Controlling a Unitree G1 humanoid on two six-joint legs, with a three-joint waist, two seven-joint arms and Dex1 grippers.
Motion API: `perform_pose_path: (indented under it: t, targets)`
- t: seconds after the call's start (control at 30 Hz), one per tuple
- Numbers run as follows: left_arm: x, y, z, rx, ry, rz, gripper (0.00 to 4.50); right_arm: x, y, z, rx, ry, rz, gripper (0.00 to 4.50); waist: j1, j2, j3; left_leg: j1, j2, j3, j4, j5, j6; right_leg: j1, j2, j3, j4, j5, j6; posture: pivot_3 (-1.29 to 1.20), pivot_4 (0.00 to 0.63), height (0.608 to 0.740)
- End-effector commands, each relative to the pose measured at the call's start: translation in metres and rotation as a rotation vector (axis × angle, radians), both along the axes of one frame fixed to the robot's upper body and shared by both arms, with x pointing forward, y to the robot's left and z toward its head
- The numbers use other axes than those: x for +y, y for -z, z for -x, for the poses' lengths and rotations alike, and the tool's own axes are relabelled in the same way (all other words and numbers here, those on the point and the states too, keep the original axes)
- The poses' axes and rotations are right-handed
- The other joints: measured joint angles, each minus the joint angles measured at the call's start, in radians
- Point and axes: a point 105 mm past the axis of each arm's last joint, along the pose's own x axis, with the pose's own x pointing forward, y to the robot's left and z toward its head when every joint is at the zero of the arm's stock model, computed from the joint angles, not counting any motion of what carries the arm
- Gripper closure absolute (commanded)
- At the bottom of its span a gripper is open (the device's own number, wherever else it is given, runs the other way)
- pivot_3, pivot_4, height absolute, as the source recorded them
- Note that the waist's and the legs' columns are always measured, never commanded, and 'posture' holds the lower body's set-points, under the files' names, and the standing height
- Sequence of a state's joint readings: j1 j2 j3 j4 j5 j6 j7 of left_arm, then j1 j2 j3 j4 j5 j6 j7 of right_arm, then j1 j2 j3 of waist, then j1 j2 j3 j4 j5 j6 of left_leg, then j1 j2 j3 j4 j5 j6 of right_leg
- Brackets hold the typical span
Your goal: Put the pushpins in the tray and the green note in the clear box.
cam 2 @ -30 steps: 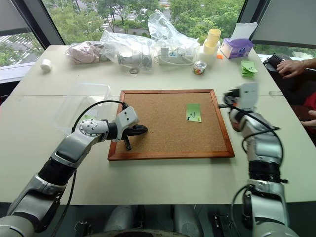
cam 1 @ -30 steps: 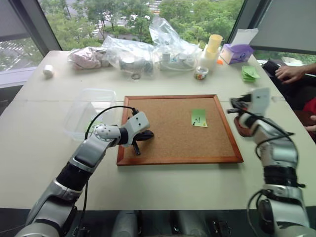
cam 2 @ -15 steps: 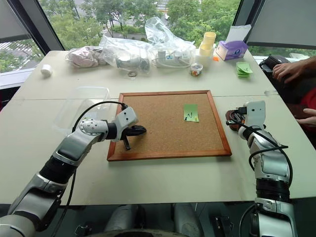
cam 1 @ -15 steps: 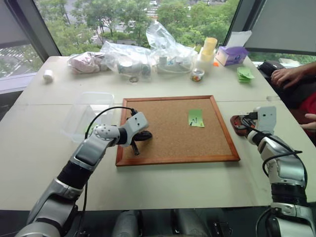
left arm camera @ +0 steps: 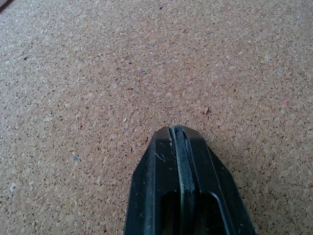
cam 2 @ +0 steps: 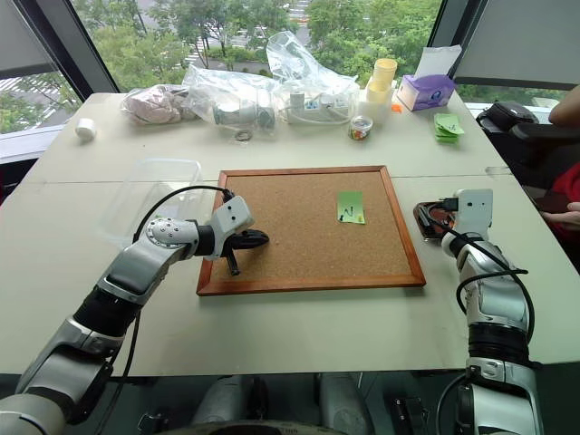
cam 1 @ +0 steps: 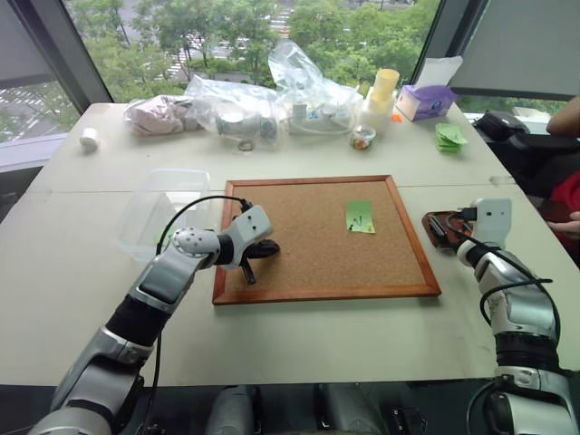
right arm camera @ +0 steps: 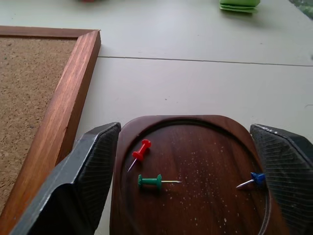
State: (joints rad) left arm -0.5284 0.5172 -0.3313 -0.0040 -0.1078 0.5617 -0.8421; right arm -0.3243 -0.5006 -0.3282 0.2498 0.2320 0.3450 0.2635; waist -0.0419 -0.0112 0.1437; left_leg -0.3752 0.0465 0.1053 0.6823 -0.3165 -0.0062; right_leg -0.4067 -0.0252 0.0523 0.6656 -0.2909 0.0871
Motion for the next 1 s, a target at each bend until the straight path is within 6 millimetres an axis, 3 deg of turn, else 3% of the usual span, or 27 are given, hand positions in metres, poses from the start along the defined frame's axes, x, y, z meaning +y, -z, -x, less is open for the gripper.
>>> perform_pose_path:
  t: [0.03,0.17,0.33,0.43,0.5,0.57,0.83,1.0]
  targets:
    - [0.006,0.011,0.000,0.029,-0.036,-0.027,4.50,-0.006,-0.030,-0.004,-0.129,0.033,-0.023,0.08,0.000,0.000,0.000,0.000,0.000,0.000,0.000,0.000,0.000,0.000,0.000,0.000,0.000,0.000,0.000,0.00,0.150,0.738]
    - [0.005,0.010,0.001,0.028,-0.035,-0.023,4.50,-0.013,-0.051,-0.007,-0.228,0.082,-0.142,0.08,0.001,0.000,0.000,0.000,0.000,0.000,0.000,0.000,0.000,0.000,0.000,0.000,0.000,0.000,0.000,0.00,0.150,0.738]
    - [0.005,0.010,0.001,0.027,-0.035,-0.022,4.50,-0.014,-0.064,-0.007,-0.279,0.081,-0.275,0.08,0.002,0.000,0.000,0.000,0.000,0.000,0.000,0.000,0.000,0.000,-0.001,0.000,0.000,0.000,0.000,0.00,0.150,0.738]
    - [0.006,0.011,0.001,0.029,-0.035,-0.024,4.50,0.008,-0.065,-0.005,-0.250,-0.041,-0.202,0.08,0.001,0.000,0.000,0.000,0.000,0.000,0.000,0.000,0.000,0.000,-0.002,0.000,0.000,0.000,0.000,0.00,0.150,0.738]
    - [0.006,0.012,0.002,0.032,-0.035,-0.025,4.50,0.058,-0.054,0.003,-0.167,-0.283,-0.059,0.08,0.001,0.001,0.000,0.000,0.000,-0.001,-0.001,0.000,0.000,0.000,-0.002,0.000,-0.001,0.000,0.000,0.00,0.150,0.738]
    - [0.007,0.012,0.003,0.034,-0.035,-0.026,4.50,0.087,-0.044,0.013,-0.120,-0.401,-0.030,0.08,0.000,0.001,0.000,0.000,0.000,-0.001,-0.001,0.000,0.000,0.000,-0.001,0.000,-0.001,0.000,0.000,0.00,0.150,0.738]
    - [0.004,0.013,0.003,0.037,-0.026,-0.024,4.50,0.128,-0.014,0.012,-0.049,-0.479,-0.013,0.08,0.001,0.000,0.001,0.000,0.000,-0.001,-0.001,0.000,0.001,0.000,-0.001,0.000,-0.001,0.000,0.000,0.00,0.150,0.738]
    - [0.004,0.013,0.003,0.035,-0.029,-0.024,4.50,0.129,-0.006,0.006,-0.033,-0.462,0.002,0.08,0.002,0.000,0.001,-0.001,0.000,-0.001,-0.001,0.000,0.001,0.000,-0.001,0.000,-0.001,0.000,0.000,0.00,0.150,0.738]
